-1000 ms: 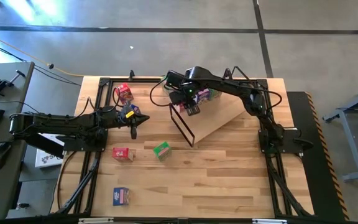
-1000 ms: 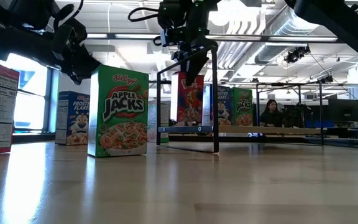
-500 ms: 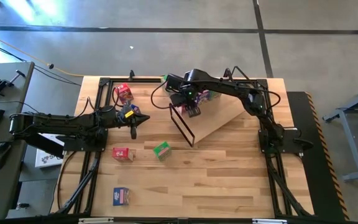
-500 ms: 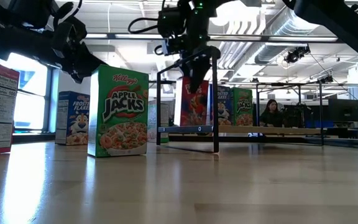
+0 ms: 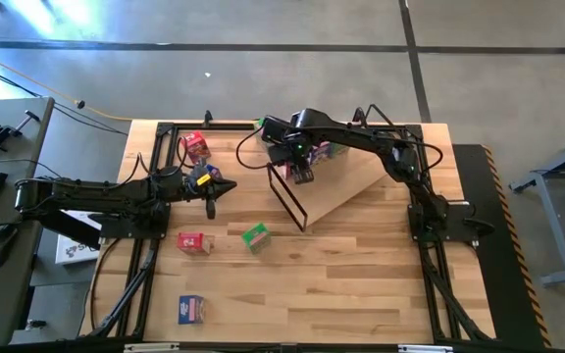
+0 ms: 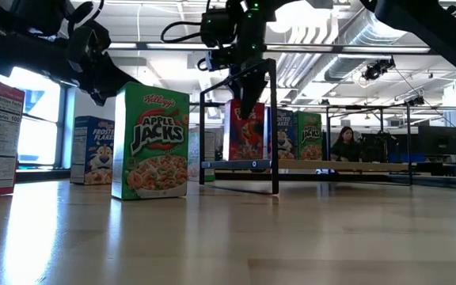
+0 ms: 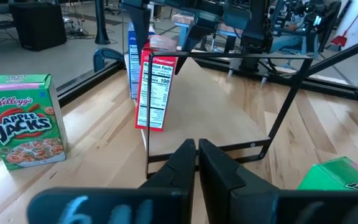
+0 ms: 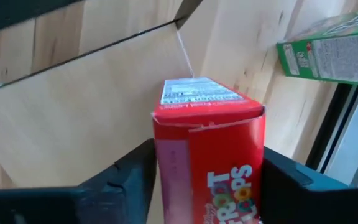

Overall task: Stack cereal on shelf
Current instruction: Put the bottom red cereal box on the shelf

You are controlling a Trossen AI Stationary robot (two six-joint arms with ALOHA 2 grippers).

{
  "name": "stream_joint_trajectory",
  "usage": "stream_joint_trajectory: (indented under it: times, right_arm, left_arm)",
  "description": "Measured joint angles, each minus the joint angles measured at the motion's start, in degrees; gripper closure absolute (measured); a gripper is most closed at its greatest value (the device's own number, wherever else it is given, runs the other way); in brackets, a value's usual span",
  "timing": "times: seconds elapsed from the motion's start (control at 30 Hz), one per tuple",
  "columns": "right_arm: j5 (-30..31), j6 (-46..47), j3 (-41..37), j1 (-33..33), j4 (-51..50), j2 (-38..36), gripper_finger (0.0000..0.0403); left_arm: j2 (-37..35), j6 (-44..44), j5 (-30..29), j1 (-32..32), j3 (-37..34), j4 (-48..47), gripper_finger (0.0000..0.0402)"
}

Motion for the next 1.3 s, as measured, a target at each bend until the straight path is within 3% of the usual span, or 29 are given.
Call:
stream_joint_trajectory:
  times: [0.2, 0.5, 0.83, 0.97, 1.1, 1.23, 1.3]
  right_arm:
    - [2.7, -0.1, 0.0, 0.2, 0.5, 0.0, 0.0147]
    - [4.1, -0.2, 2.3, 0.9, -0.8, -0.3, 0.0143]
    - [15.8, 4.4, 6.0, 5.8, -2.1, -5.7, 0.0150]
    - [11.8, 12.9, 5.1, 6.7, -4.9, -8.9, 0.0193]
    - [5.7, 18.0, 1.9, 6.5, -8.2, -11.3, 0.0279]
    - [1.6, 22.1, -14.0, 6.2, 2.4, -20.7, 0.0378]
    - [0.9, 24.3, -27.3, 6.3, 15.1, -27.7, 0.0393]
  left_arm:
    - [0.0, -0.3, 0.0, 0.0, 0.0, 0.3, 0.0365]
    - [0.0, 0.0, 0.0, 0.0, 0.0, 0.2, 0.0365]
    - [0.0, 1.4, 0.0, 0.0, 0.0, 0.3, 0.0382]
    - [0.0, 1.6, 0.0, 0.0, 0.0, 0.6, 0.0396]
    - [0.0, 1.6, 0.0, 0.0, 0.0, 0.6, 0.0401]
    - [0.0, 1.5, -0.1, 0.0, 0.0, 0.6, 0.0401]
    - [0.0, 1.3, -0.1, 0.0, 0.0, 0.6, 0.0401]
